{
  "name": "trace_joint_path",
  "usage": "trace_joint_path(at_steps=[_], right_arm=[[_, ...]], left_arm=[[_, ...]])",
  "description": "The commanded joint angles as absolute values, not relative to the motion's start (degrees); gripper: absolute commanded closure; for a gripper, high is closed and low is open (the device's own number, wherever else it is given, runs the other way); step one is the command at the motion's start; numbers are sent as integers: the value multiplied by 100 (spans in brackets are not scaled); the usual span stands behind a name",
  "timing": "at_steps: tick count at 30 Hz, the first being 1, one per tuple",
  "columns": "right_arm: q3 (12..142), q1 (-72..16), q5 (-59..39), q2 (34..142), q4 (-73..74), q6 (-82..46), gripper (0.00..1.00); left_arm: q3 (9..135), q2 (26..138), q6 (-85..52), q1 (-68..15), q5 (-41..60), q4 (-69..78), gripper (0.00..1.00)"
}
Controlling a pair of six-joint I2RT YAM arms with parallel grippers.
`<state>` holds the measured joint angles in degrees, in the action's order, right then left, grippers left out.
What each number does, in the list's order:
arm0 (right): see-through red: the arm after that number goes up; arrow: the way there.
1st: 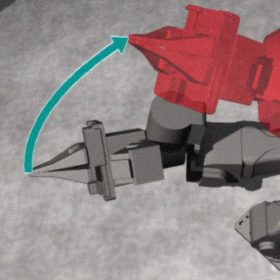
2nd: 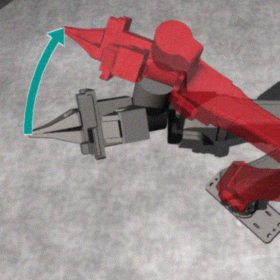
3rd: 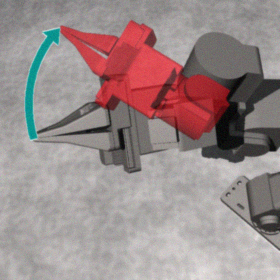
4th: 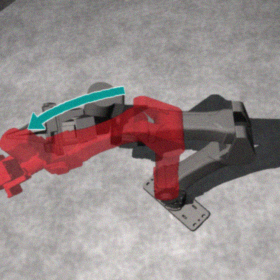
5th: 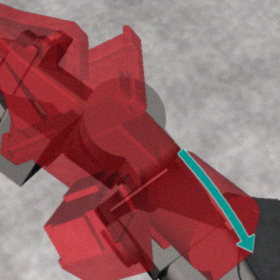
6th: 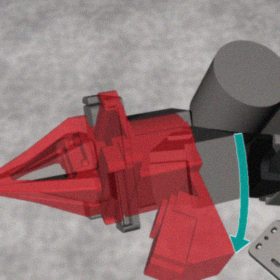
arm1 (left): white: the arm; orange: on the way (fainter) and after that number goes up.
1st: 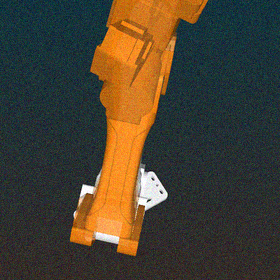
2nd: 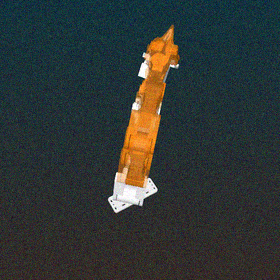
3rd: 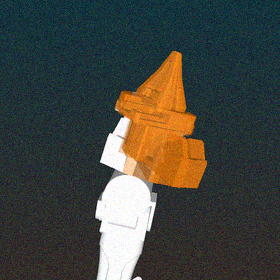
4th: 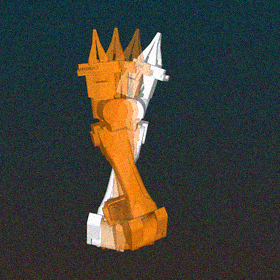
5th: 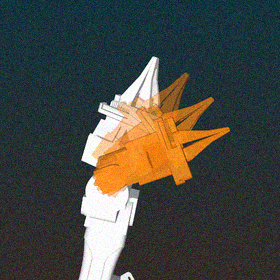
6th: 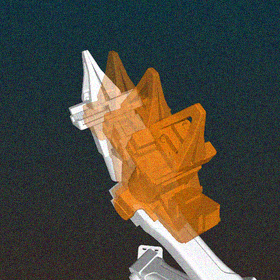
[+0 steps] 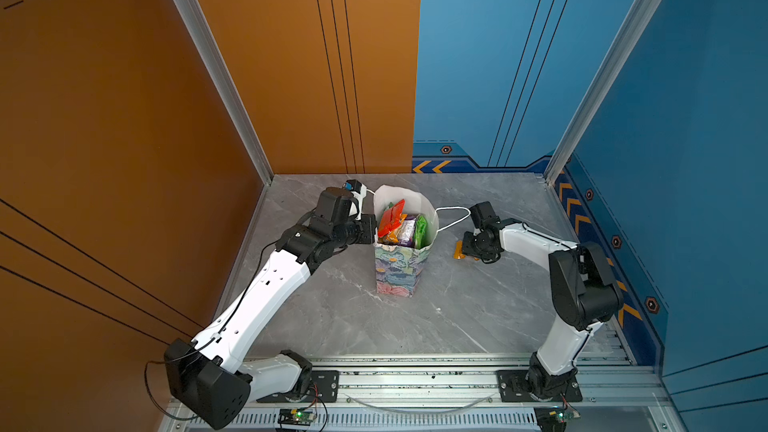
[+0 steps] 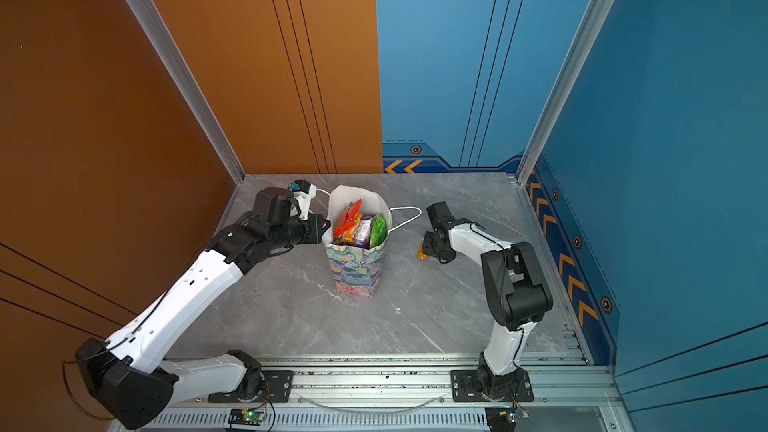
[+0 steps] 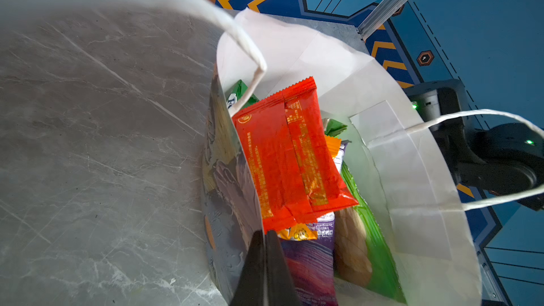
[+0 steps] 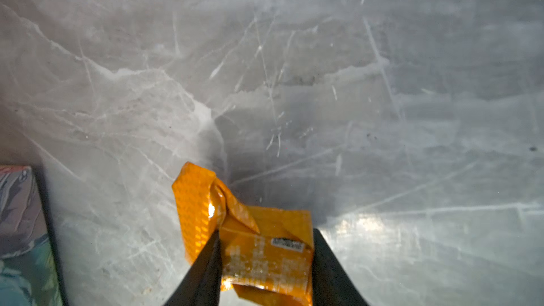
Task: Place the snacks into the paper bag
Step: 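Lift the orange packet with the right gripper and carry it toward the bag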
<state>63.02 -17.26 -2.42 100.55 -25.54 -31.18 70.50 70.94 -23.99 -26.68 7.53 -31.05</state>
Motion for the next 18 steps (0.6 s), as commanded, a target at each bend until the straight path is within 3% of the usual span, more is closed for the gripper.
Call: trace_joint_path(at_steps=[1, 10, 18], right_arm=[[5984, -1784, -358, 9598, -2364, -3269, 79], [5625, -1978, -251, 8610, -2854, -3278, 79], [6250, -1991, -45, 7530, -3847, -3012, 78]], left_arm=[[7067, 7060, -2382, -2641, 755, -2742, 100], [7072, 7101, -2389, -2630, 781, -2742, 100], [7071, 7109, -2395, -2630, 800, -2743, 100]])
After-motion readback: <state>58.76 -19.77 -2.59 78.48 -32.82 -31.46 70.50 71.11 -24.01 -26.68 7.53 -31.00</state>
